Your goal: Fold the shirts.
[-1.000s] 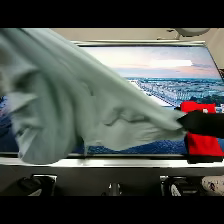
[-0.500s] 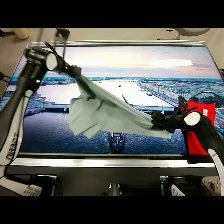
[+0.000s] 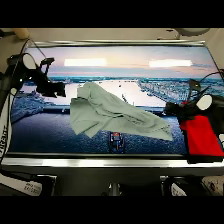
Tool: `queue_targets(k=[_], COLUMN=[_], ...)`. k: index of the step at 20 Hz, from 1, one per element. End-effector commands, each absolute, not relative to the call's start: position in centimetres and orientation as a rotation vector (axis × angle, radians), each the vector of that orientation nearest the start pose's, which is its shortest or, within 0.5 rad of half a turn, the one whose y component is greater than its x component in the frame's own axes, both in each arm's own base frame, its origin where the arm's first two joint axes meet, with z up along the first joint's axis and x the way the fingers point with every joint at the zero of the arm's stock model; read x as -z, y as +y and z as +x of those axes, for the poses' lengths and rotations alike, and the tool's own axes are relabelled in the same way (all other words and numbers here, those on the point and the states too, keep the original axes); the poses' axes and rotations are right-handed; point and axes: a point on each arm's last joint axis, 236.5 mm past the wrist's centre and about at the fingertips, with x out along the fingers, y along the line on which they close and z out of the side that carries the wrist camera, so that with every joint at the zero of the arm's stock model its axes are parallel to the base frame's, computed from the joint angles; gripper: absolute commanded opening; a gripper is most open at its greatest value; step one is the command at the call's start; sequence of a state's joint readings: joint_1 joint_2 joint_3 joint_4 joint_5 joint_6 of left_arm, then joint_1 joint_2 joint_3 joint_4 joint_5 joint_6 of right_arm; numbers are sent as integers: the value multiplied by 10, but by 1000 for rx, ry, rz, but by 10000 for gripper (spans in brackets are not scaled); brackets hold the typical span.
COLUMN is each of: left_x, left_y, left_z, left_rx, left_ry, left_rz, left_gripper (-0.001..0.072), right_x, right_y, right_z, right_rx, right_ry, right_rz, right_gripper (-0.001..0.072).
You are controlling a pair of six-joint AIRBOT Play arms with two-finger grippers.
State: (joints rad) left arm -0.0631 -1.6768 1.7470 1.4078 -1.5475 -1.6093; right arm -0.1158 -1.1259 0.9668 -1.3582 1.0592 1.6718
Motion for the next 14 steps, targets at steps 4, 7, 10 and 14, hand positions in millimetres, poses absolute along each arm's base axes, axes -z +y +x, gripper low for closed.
queue_targets(k=[4, 7, 10, 14], left_x=[51, 82, 99, 102], left_y=[-75, -108, -114, -112], left_z=[358, 342, 339, 342], left_rx=[219, 274, 257, 249], left_ry=[1660, 1663, 1651, 1641], left_rz=[-357, -467, -459, -448], left_gripper=[548, 548, 548, 546], right_x=[18, 31, 40, 63], right_y=[-51, -44, -38, -28], right_z=[300, 281, 266, 240], right_rx=[146, 127, 118, 112], right_ry=[1392, 1463, 1523, 1605], right_rz=[539, 539, 545, 568], right_gripper=[552, 551, 551, 563])
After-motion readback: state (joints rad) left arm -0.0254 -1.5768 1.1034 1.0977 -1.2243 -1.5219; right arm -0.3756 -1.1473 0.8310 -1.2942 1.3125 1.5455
